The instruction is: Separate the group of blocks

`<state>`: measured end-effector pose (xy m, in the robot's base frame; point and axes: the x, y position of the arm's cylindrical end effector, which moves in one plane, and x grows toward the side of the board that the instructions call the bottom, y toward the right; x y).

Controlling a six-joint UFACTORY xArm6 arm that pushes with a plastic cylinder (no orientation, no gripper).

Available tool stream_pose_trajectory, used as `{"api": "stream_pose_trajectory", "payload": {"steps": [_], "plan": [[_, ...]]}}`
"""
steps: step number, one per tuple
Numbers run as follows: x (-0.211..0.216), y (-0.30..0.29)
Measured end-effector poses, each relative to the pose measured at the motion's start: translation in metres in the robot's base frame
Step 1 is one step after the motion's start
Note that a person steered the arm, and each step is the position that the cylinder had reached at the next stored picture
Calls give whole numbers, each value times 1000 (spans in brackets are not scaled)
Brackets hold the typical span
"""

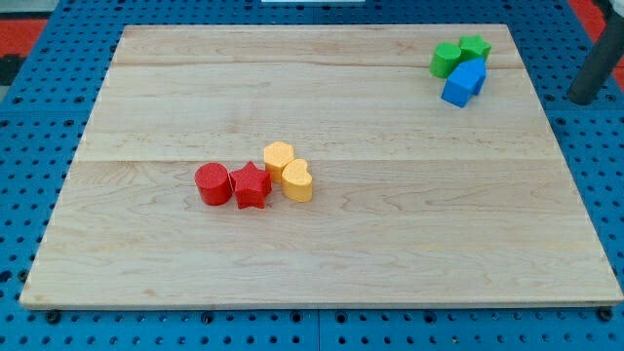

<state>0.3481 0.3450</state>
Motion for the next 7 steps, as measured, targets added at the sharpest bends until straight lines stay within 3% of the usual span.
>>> {"api": "stream_pose_trajectory", "payload": {"steps": [3, 6, 7], "plan": [[-36, -28], [-21, -153], [-21, -123]]}}
